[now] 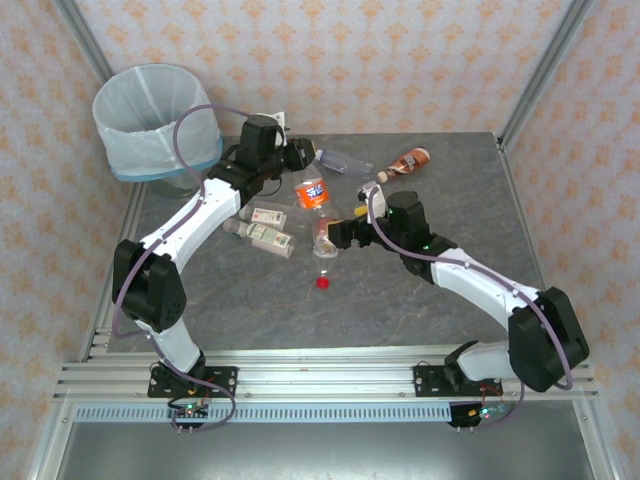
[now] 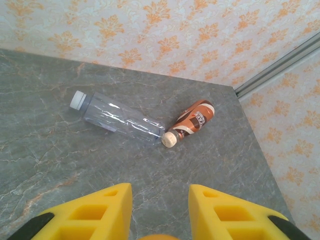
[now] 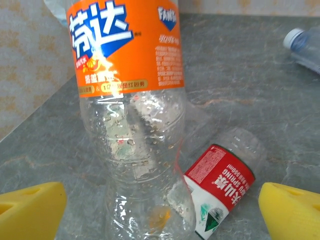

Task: Put the plastic bottles in the bin

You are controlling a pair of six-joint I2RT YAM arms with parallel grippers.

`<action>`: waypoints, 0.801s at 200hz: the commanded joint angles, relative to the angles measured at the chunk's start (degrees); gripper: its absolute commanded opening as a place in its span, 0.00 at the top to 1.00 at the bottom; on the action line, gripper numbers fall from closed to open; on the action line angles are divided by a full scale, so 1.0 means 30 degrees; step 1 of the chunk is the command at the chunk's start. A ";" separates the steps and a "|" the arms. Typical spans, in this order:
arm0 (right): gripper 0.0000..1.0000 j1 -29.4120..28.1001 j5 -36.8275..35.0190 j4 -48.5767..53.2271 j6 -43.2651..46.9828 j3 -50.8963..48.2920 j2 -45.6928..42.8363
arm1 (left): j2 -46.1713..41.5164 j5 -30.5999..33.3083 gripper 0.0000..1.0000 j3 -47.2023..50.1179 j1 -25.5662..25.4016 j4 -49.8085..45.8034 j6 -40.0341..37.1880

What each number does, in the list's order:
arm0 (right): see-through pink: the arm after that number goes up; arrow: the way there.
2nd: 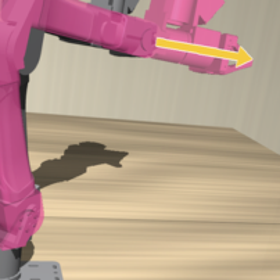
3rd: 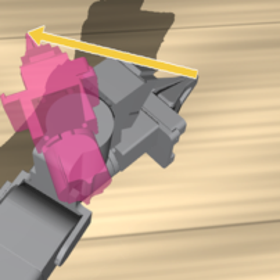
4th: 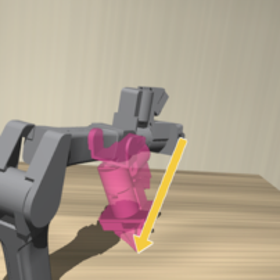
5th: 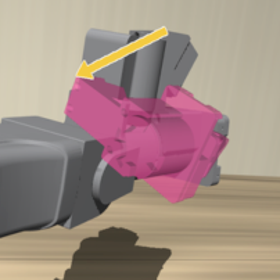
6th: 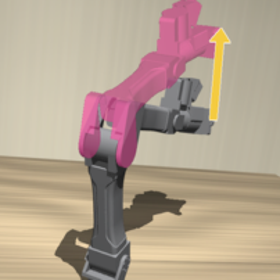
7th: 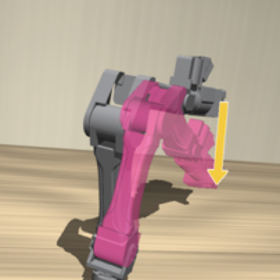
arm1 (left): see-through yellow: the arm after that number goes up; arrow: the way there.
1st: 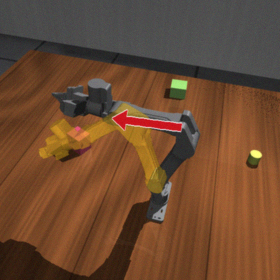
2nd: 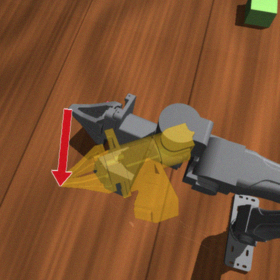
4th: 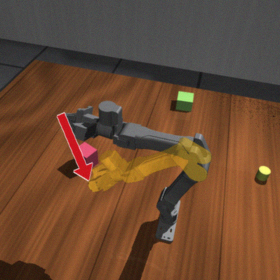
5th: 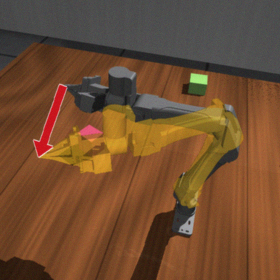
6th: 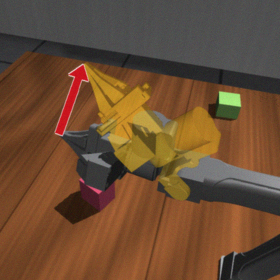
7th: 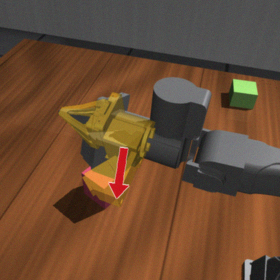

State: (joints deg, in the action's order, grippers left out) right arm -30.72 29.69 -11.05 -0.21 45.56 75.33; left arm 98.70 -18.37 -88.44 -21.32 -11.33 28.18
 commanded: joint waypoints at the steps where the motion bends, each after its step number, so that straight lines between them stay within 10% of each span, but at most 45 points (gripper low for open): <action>1: 0.01 0.0190 -0.1675 -0.2746 -0.0595 -0.0889 -0.1078 | -0.0672 0.0410 1.00 -0.0475 0.0138 -0.0201 -0.0754; 84: 0.01 0.0988 -0.7482 -0.3086 -0.2355 -0.2258 -0.2398 | -0.1674 0.1871 1.00 -0.0942 0.0252 0.0409 -0.2722; 160: 0.01 0.1178 -0.7554 -0.2536 -0.3006 -0.2590 -0.2404 | -0.2007 0.5517 1.00 -0.3674 0.0281 0.1053 -0.8126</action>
State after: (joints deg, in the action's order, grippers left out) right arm -27.33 8.71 -19.25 -7.97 38.63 69.01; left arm 94.96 -8.34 -95.53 -21.21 -10.90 12.25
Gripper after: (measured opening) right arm 0.992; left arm 0.332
